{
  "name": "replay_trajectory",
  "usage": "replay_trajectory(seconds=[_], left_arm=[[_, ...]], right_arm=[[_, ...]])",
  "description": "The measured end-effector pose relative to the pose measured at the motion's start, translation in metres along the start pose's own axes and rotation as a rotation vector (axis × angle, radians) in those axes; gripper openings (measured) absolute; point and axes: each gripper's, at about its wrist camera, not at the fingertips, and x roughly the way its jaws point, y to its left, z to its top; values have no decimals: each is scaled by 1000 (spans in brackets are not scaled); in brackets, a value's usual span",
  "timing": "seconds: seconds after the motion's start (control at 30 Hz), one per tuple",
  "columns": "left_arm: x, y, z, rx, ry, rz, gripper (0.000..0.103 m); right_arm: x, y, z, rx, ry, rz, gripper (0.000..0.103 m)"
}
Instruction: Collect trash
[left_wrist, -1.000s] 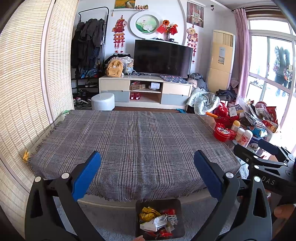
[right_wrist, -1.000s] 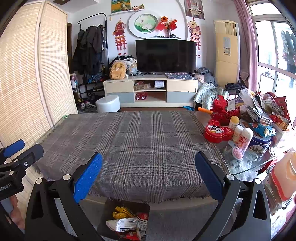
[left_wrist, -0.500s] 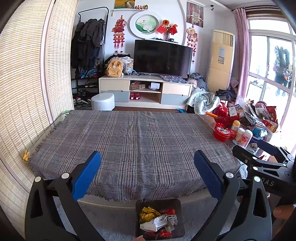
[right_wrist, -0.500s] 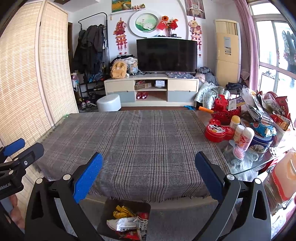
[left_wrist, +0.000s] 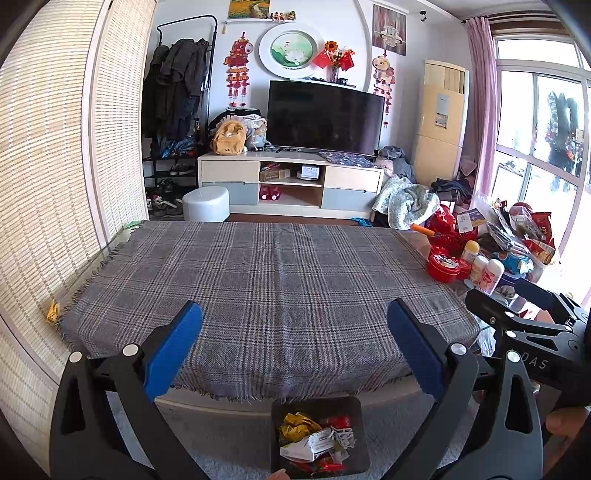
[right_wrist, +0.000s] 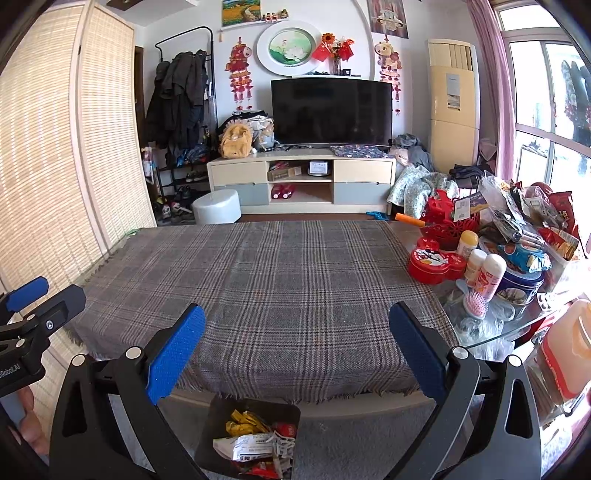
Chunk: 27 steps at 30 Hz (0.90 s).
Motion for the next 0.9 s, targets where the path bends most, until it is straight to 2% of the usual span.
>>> replay_trajectory(seconds=[0.7, 0.9], left_arm=[[0, 2, 0, -6, -44, 32, 95], [1, 2, -2, -13, -29, 33, 95]], right_arm=[[-2, -1, 2, 9, 7, -2, 100], [-2, -1, 2, 8, 6, -3, 100]])
